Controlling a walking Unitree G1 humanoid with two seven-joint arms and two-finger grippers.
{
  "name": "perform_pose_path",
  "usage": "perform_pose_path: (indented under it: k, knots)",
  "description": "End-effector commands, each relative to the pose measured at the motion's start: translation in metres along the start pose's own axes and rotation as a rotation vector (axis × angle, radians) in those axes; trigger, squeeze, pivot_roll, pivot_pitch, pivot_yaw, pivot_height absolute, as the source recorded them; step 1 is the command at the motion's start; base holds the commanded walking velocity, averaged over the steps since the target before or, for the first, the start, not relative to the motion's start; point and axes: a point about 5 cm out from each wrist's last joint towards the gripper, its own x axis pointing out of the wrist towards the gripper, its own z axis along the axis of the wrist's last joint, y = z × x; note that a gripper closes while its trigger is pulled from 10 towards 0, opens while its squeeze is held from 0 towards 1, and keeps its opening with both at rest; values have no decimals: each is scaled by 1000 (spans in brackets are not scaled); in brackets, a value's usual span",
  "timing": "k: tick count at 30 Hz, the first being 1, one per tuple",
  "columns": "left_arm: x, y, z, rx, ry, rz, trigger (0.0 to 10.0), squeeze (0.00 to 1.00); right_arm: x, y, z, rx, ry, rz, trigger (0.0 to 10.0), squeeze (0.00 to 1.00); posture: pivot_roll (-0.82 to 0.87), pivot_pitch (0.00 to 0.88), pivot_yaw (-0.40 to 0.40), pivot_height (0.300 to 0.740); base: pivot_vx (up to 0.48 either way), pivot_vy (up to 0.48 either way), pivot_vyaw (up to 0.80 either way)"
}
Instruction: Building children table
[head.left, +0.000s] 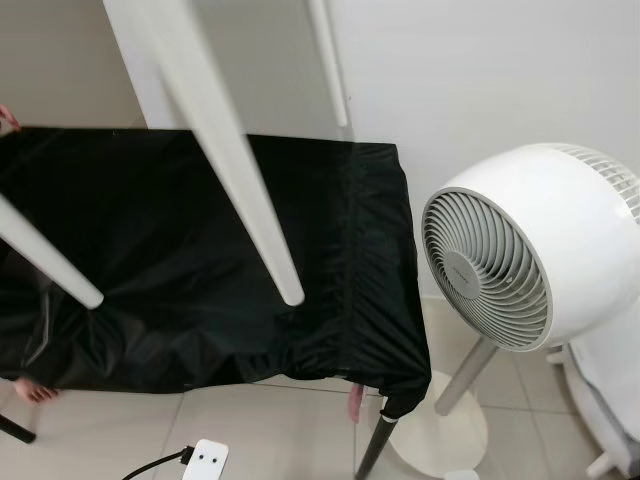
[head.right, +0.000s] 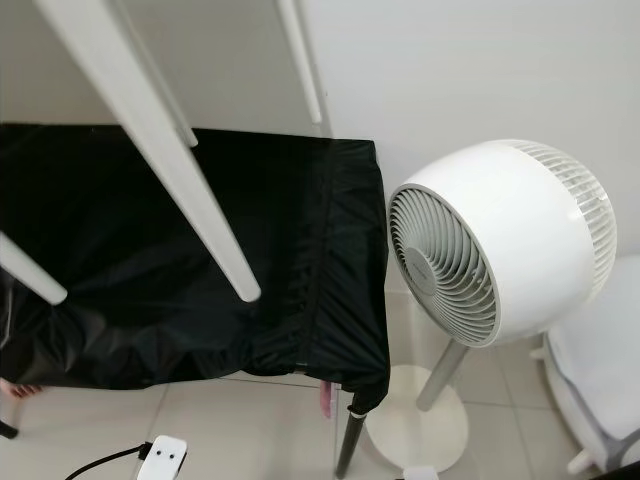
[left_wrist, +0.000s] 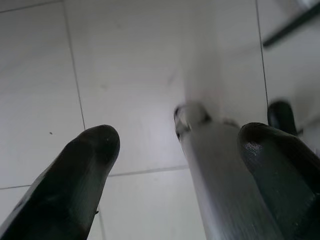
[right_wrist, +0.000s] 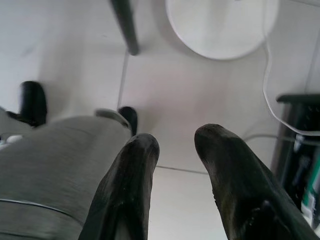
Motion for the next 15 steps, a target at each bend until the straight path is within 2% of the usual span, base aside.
perform_pose_path:
  k: [1,5,9,15]
  knots:
    - [-1,-3,-5,58,8,-15,10000,0,0,2,-3,-12,17,11,10000,0,-2,35,15,740,0,0,0]
    - [-2,-5,-4,92,-9,-25,10000,0,-1,-2,-2,-34,15,8,10000,0,-4,32,4,740,0,0,0]
    - [-2,-1,-10,-4,29,11,10000,0,0,-3,-2,-49,16,11,10000,0,8,20,6,740,0,0,0]
    - [-3,0,-12,-57,35,31,10000,0,0,-1,0,-51,9,13,10000,0,9,14,14,740,0,0,0]
